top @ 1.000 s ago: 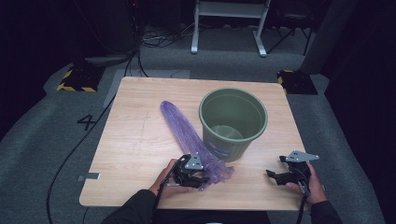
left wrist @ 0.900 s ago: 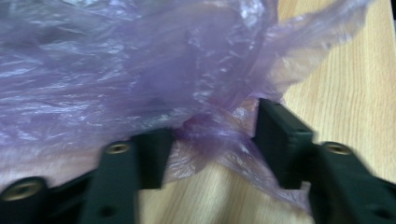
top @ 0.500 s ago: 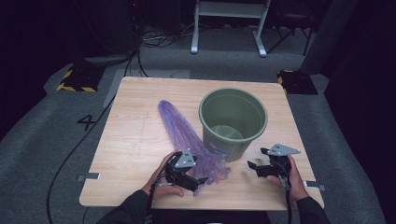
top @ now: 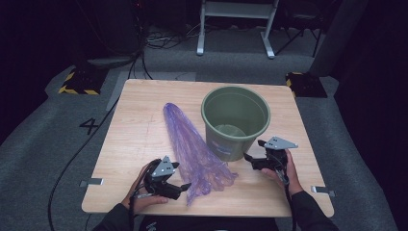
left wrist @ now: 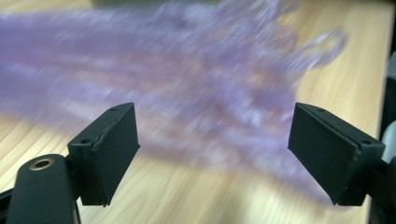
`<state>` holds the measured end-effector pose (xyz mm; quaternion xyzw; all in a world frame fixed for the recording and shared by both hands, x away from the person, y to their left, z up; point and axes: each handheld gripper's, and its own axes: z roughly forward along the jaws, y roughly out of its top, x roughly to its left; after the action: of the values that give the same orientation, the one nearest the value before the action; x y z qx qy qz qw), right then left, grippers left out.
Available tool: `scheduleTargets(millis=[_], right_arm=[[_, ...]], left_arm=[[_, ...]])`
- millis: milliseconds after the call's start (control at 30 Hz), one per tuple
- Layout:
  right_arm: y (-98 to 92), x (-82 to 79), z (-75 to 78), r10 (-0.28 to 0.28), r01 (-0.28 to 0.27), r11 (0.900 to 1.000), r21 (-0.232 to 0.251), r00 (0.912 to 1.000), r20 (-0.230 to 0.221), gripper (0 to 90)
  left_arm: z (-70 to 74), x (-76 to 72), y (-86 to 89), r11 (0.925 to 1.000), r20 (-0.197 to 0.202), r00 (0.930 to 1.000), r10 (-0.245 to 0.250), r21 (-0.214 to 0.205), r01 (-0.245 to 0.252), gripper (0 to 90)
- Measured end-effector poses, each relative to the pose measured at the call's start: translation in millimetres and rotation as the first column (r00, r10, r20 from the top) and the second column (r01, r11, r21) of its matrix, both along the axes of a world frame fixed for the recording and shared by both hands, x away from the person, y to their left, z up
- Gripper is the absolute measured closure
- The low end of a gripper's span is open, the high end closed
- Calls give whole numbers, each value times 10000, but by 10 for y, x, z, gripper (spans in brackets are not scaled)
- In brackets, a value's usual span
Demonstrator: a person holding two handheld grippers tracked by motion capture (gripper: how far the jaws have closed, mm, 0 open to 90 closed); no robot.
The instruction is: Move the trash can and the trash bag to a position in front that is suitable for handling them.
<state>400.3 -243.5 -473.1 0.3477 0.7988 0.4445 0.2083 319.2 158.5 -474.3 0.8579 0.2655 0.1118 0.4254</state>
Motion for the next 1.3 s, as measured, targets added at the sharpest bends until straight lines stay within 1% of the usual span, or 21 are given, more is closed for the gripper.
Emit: scheduleTargets(millis=[100, 167, 200, 233, 267, 333, 400, 433, 467, 533, 667, 700, 733, 767, 800, 933, 1033, 1067, 1167, 1267, 1300], right_arm=[[39, 83, 24, -36, 36, 10000, 83, 10000, 74, 184], [109, 182, 28, -114, 114, 9999, 44, 9999, -23, 186], [133, 212, 30, -121, 121, 9999, 67, 9999, -37, 190], [156, 238, 30, -109, 110, 9999, 96, 9999, -49, 190], [179, 259, 31, -110, 110, 9999, 11, 9999, -53, 189], [202, 284, 36, -94, 93, 9999, -96, 9999, -48, 215], [185, 282, 51, -29, 30, 10000, 38, 9999, -144, 245], [185, 282, 51, -29, 30, 10000, 38, 9999, -144, 245], [138, 246, 72, 58, -57, 9999, 91, 9999, -152, 237], [74, 183, 98, 305, -296, 9991, 312, 9991, -305, 237], [-42, -5, 158, 840, -829, 9956, 434, 9962, -249, 241], [-42, -5, 158, 840, -829, 9956, 434, 9962, -249, 241], [-78, -130, 182, 1014, -1010, 9945, 288, 9948, -110, 256], [-78, -130, 182, 1014, -1010, 9945, 288, 9948, -110, 256], [-108, -234, 198, 1269, -1267, 9915, 293, 9919, -69, 268], [-145, -372, 219, 1668, -1652, 9843, 624, 9858, -207, 276], [-134, -416, 224, 1852, -1828, 9806, 714, 9823, -285, 267], [-107, -443, 215, 2104, -2068, 9750, 810, 9768, -391, 251], [-60, -442, 179, 2271, -2230, 9724, 687, 9721, -588, 235], [41, -429, 84, 2781, -2742, 9602, 534, 9563, -905, 185], [65, -438, 70, 3025, -2980, 9528, 584, 9484, -950, 174]], left_arm=[[-44, 26, 73, 9998, -198, 9997, 114, 141, -112, 159], [-87, 72, 85, 9995, -308, 9994, 130, 303, -120, 181], [-144, 136, 70, 9981, -496, 9986, 204, 585, -175, 202], [-144, 136, 70, 9981, -496, 9986, 204, 585, -175, 229], [-193, 185, 35, 9983, -726, 9974, -15, 587, 58, 254], [-214, 206, -16, 9973, -780, 9967, -230, 682, 284, 315], [-227, 218, -73, 9961, -839, 9948, -582, 608, 634, 381], [-227, 218, -73, 9961, -839, 9948, -582, 608, 634, 410], [-234, 221, -158, 9946, -748, 9957, -551, 842, 614, 444], [-225, 222, -238, 9943, -878, 9933, -746, 697, 808, 519], [-222, 219, -430, 9902, -744, 9917, -1052, 841, 1114, 522], [-222, 219, -430, 9902, -744, 9917, -1052, 841, 1114, 522], [-219, 233, -522, 9894, -702, 9917, -1077, 906, 1139, 517], [-219, 233, -522, 9894, -702, 9917, -1077, 906, 1139, 508], [-225, 257, -615, 9898, -674, 9921, -1054, 891, 1112, 507], [-237, 300, -788, 9864, -570, 9895, -1327, 895, 1375, 497], [-240, 313, -866, 9848, -511, 9884, -1430, 917, 1473, 497], [-244, 323, -928, 9834, -459, 9874, -1513, 937, 1551, 497], [-251, 345, -972, 9843, -402, 9877, -1513, 855, 1543, 498], [-252, 384, -1025, 9855, -363, 9894, -1406, 910, 1434, 497], [-254, 390, -1034, 9858, -349, 9897, -1391, 896, 1417, 498]])
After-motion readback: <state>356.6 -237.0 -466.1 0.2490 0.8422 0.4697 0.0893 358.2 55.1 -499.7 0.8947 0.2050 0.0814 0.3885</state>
